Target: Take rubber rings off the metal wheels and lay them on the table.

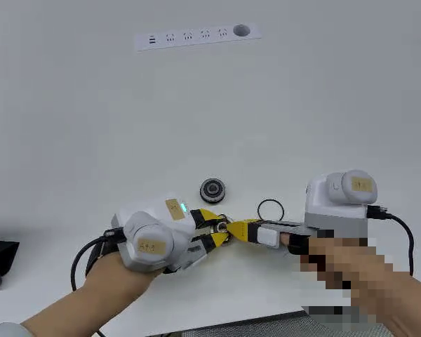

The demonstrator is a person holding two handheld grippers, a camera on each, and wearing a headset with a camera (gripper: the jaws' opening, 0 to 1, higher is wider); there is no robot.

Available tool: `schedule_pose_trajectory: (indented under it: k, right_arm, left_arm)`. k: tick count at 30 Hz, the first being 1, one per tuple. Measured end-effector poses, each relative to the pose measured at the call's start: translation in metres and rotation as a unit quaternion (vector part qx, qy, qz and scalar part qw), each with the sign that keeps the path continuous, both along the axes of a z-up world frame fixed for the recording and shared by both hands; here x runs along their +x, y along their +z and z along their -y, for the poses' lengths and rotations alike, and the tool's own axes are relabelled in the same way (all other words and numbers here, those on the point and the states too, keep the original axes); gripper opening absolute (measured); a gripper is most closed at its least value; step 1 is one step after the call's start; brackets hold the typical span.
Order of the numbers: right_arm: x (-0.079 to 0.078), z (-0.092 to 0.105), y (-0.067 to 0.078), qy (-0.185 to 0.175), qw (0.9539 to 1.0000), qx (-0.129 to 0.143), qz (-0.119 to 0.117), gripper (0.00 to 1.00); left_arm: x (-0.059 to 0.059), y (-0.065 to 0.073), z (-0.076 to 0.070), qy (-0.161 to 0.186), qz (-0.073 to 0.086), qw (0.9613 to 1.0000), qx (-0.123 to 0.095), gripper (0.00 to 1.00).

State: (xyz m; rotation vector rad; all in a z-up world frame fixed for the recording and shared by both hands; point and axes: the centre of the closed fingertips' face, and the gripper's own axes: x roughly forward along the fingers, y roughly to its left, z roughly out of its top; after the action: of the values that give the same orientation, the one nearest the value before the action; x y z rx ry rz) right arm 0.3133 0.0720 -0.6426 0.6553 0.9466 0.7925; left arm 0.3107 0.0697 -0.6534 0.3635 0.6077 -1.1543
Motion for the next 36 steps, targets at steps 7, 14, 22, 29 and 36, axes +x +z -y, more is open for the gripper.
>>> schedule_pose_trajectory:
  k: [7,14,22,29,36]
  right_arm:
    - [0.002,0.003,-0.001,-0.007,1.0000,-0.005,-0.001,0.02]
    - [0.000,0.007,-0.007,-0.010,0.9998,-0.017,-0.006,0.02]
    - [0.000,0.010,-0.010,-0.013,0.9996,-0.023,-0.009,0.02]
    - [-0.002,0.011,-0.012,-0.012,0.9995,-0.025,-0.012,0.02]
    - [-0.002,0.010,-0.010,-0.011,0.9996,-0.023,-0.011,0.02]
  left_arm:
    - [0.000,0.000,0.000,-0.001,0.001,1.0000,0.000,0.14]
    - [0.000,0.000,0.000,-0.005,0.003,1.0000,0.003,0.14]
    - [-0.001,0.003,0.001,-0.013,0.011,0.9999,0.004,0.15]
    - [-0.002,0.004,-0.001,-0.014,0.015,0.9998,0.002,0.19]
    - [-0.001,0.005,-0.006,-0.009,0.020,0.9998,0.002,0.24]
